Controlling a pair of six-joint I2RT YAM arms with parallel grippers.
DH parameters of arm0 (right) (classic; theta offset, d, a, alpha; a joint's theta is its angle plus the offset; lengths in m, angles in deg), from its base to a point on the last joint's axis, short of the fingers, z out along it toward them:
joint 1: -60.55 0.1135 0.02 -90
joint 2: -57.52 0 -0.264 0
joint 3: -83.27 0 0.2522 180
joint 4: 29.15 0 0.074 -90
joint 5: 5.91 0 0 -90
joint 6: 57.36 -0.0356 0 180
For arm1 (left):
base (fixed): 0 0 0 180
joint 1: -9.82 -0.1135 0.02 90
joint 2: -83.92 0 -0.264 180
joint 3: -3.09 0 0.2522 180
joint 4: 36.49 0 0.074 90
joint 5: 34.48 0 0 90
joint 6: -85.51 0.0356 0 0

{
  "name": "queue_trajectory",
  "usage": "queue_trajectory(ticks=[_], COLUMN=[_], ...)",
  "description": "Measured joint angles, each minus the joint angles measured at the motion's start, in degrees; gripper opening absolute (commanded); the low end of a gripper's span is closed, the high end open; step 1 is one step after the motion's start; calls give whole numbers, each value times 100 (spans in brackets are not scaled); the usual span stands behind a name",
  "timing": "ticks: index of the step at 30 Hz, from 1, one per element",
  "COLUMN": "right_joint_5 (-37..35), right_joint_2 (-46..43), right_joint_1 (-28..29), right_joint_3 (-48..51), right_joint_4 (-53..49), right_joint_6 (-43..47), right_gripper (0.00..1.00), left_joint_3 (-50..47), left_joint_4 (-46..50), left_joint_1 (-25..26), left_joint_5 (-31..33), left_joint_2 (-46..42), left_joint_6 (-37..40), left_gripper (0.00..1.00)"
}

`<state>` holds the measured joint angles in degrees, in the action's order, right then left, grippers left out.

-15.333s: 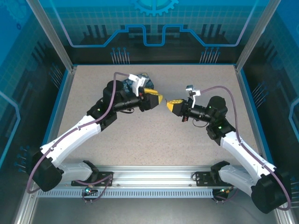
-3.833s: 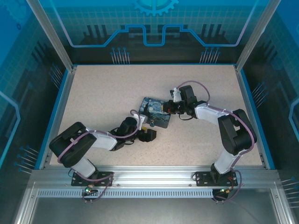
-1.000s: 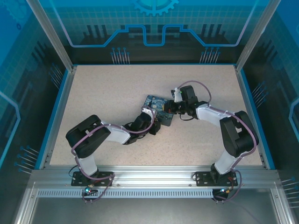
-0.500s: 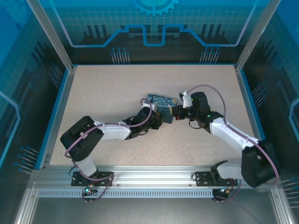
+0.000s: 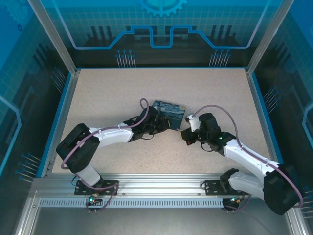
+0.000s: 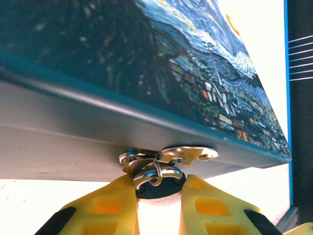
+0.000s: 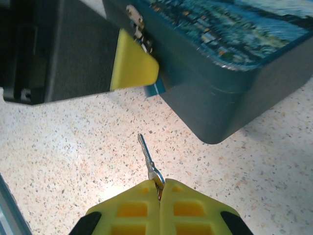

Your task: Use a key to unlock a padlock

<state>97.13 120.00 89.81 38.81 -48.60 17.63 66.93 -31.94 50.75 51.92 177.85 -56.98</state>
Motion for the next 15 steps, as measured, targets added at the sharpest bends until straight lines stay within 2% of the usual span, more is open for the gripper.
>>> queue_trajectory(ticks=[8, 15], right_joint_5=[20, 52], right_joint_2=[761, 1008], right_joint_1=[116, 122], right_joint_3=[2, -2], right_joint_4=[623, 922], right_joint_6=[358, 656], right_gripper=[0, 0], left_joint_3=[26, 26], left_joint_4=[-4, 0], left_joint_1=[-114, -114], left_joint_5=[-365, -431], left_joint_2=[-125, -264], left_joint_6=[-391, -466], left_gripper=[8, 8])
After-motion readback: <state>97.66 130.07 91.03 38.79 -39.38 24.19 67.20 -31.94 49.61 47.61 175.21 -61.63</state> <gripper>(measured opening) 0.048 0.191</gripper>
